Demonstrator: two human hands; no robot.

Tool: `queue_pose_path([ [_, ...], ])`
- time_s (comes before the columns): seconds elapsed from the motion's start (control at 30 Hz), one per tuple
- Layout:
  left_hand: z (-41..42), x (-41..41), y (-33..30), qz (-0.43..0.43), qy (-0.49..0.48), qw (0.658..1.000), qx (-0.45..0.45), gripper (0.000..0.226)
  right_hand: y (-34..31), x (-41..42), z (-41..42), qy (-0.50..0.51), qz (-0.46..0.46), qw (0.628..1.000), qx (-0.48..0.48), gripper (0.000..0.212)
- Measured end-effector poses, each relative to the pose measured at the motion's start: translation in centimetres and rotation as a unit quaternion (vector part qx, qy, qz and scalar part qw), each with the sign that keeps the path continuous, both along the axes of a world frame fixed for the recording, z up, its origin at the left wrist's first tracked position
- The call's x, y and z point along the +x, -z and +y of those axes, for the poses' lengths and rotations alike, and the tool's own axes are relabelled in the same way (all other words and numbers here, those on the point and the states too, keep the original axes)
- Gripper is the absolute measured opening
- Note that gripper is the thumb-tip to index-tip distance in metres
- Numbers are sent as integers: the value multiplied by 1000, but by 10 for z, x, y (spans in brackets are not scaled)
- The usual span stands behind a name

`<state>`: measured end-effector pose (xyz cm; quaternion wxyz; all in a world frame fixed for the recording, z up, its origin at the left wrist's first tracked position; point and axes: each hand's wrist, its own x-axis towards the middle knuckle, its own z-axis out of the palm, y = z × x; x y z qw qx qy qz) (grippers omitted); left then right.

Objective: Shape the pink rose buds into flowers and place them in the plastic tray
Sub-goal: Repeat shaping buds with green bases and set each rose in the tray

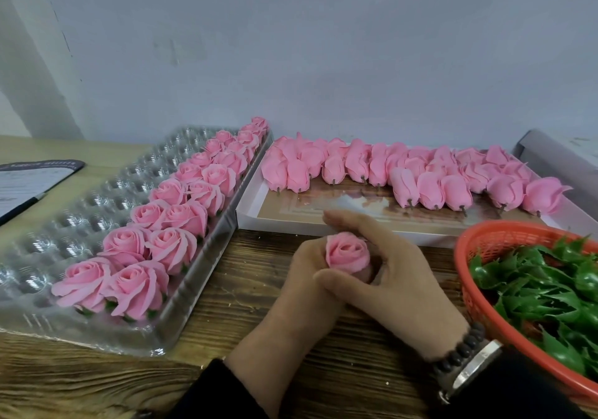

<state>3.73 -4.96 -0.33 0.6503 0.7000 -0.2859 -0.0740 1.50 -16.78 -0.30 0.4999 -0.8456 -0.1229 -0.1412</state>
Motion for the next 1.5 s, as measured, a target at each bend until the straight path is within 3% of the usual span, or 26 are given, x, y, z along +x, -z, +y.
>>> queue_pose_path([
  [0.13, -7, 0, 7, -19, -50, 998, 21, 14, -1, -2, 15, 65, -83, 994, 23, 32],
  [0.27, -13, -5, 10, -23, -68, 997, 32, 22, 0, -2, 25, 107, -127, 986, -17, 41],
  [0.4, -14, -6, 7, -31, -78, 995, 61, 27, -2, 2, 15, 55, -67, 994, -62, 30],
  [0.6, -7, -6, 2, 50, 21, 984, 172, 26, -7, 0, 2, -80, 59, 991, -94, 27],
  [0.63, -6, -7, 2, 54, 21, 983, 172, 31, -7, -1, 1, -82, 64, 991, -86, 26],
  [0.7, -4, -6, 0, 64, 15, 989, 132, 20, -5, 0, 0, -71, 66, 993, -64, 27],
  [0.83, -3, -2, 0, -24, -15, 998, 55, 16, 1, 5, -6, -34, 83, 996, -29, 61],
  [0.93, -3, 1, 5, -38, -39, 998, 23, 7, 1, 3, -6, -43, 80, 996, 0, 70],
  [1.13, -9, 0, 6, -13, -74, 997, 20, 20, -2, -2, 13, 22, -77, 994, 75, 31],
  [1.23, -13, -7, 7, 8, -67, 998, 18, 23, 2, -1, 19, 54, -87, 995, 5, 34],
  [1.3, -15, -6, 9, -13, -86, 994, 64, 28, 4, 1, 17, 60, -83, 994, -49, 29],
  [1.37, -16, -7, 10, -18, -73, 991, 111, 38, 0, 3, 12, 22, -48, 996, -73, 30],
  [1.5, -7, -7, 16, -7, -42, 987, 157, 36, -5, 3, 4, -69, 34, 990, -115, 26],
])
